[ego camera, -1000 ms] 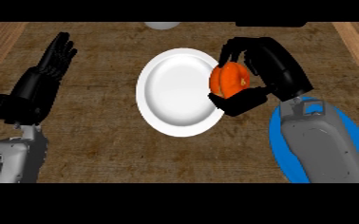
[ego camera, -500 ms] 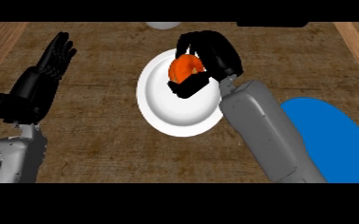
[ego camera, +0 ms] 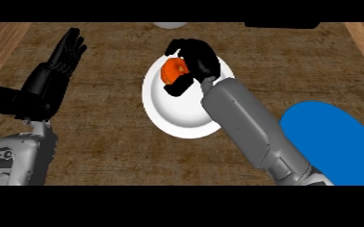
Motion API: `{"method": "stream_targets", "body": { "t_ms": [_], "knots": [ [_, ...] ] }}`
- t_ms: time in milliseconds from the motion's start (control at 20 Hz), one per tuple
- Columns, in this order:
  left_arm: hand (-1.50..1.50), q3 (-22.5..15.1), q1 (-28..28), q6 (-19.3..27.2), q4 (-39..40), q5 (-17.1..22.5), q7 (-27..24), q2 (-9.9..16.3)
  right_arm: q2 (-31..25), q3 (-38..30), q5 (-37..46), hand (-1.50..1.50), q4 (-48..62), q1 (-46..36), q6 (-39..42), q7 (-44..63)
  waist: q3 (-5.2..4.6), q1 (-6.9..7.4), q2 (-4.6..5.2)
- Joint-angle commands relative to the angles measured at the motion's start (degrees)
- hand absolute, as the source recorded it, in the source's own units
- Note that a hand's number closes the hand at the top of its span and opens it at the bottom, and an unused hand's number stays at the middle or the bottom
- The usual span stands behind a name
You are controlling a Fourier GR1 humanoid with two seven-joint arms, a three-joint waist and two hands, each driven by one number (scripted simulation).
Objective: Pick the squash from the plate and place it in the plate
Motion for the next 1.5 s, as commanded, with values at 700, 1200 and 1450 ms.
{"method": "stream_targets", "body": {
  "t_ms": [700, 1200, 1450],
  "knots": [
    [0.0, -0.9, -1.4, 0.9, 2.4, -1.9, -1.1, -1.6, 0.2, -1.6, -34.0, -1.5, 8.1, -5.2, -14.5, -17.4, 0.03, 0.28, 0.17],
    [0.0, 4.5, 3.1, -2.5, -1.1, 2.4, -0.1, 2.3, -9.4, -12.1, -38.4, -1.5, 1.5, 3.6, -4.5, -22.0, 0.01, -2.49, -0.65],
    [0.0, 3.3, 0.2, -0.8, 0.2, 0.9, 2.0, 1.0, -16.7, -16.3, -40.1, -1.5, 0.4, 5.9, 2.8, -25.0, 0.02, -2.58, -0.53]
  ]
}}
